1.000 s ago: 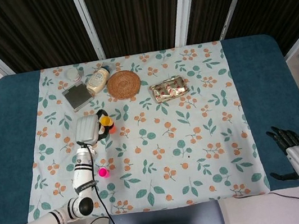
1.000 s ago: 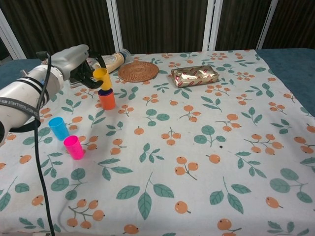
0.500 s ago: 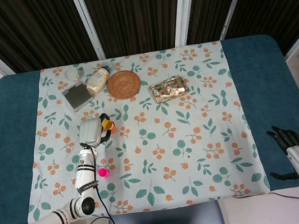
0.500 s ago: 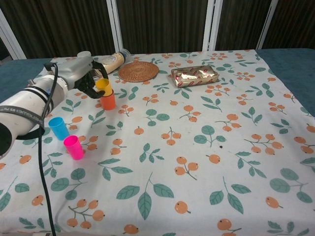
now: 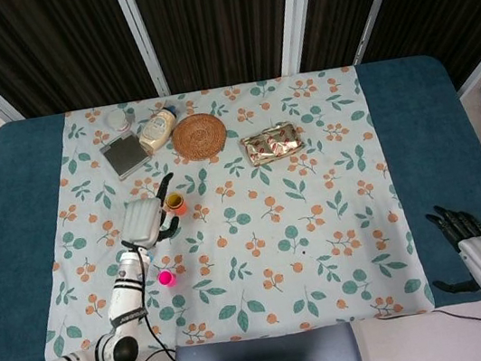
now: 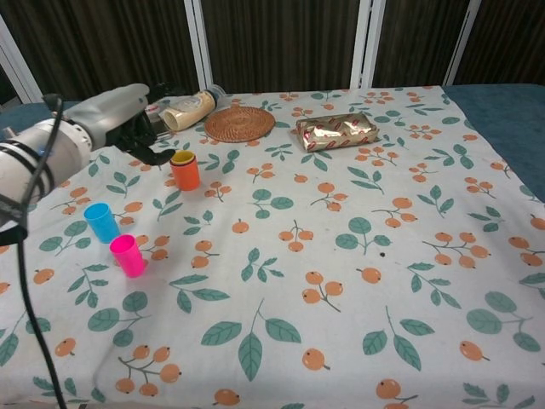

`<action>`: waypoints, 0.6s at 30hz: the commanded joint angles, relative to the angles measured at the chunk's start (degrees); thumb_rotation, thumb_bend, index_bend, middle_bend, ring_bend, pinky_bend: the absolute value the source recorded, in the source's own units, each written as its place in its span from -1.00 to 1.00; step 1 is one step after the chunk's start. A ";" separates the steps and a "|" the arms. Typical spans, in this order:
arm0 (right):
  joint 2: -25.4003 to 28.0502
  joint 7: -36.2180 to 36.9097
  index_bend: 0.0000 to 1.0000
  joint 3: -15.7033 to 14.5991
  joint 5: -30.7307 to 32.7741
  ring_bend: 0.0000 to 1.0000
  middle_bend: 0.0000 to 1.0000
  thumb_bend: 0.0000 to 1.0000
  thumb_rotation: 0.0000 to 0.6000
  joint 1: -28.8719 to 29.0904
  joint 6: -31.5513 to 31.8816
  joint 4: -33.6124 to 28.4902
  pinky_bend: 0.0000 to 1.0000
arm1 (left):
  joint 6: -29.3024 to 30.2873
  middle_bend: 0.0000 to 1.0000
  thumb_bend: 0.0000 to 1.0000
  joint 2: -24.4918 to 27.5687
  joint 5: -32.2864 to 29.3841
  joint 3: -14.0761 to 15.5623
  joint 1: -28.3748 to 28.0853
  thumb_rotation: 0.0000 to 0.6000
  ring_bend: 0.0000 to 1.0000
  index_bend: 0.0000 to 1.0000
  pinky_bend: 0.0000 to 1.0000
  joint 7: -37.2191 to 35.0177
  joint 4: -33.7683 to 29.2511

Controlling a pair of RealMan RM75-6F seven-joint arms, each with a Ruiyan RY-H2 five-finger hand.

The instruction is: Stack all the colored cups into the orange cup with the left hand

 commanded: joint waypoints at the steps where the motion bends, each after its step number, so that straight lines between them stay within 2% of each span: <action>1: 0.00 0.00 -1.00 -0.09 -0.15 -1.00 -1.00 -0.62 1.00 -0.03 0.03 -0.02 -1.00 | 3.39 1.00 -0.28 7.52 3.52 4.20 5.27 1.00 1.00 -0.93 1.00 -0.42 -9.40; 3: -0.01 -0.02 -1.00 -0.17 -0.32 -1.00 -1.00 -0.62 1.00 -0.04 0.04 -0.05 -1.00 | 3.65 1.00 -0.28 9.10 3.77 5.41 6.51 1.00 1.00 -0.88 1.00 -0.68 -11.23; 4: -0.08 -0.13 -1.00 -0.39 -0.80 -1.00 -1.00 -0.62 1.00 -0.02 0.00 -0.17 -1.00 | 3.46 1.00 -0.28 10.75 3.08 7.36 8.54 1.00 1.00 -0.83 1.00 -1.81 -13.02; 6: -0.13 -0.25 -1.00 -0.60 -1.19 -1.00 -1.00 -0.62 1.00 -0.07 0.07 -0.24 -1.00 | 3.30 1.00 -0.28 11.87 3.69 8.83 9.76 1.00 1.00 -0.76 1.00 -2.76 -13.46; 13: -0.03 0.11 -1.00 -0.74 -1.75 -1.00 -1.00 -0.62 1.00 -0.29 0.69 -0.22 -1.00 | 1.96 1.00 -0.28 8.93 4.13 11.43 11.60 1.00 1.00 -0.63 1.00 -4.91 -7.59; 18: 0.04 0.35 -1.00 -0.73 -1.74 -1.00 -1.00 -0.62 1.00 -0.25 0.66 -0.11 -1.00 | 1.23 1.00 -0.28 6.41 4.69 11.30 12.00 1.00 1.00 -0.56 1.00 -6.91 -3.30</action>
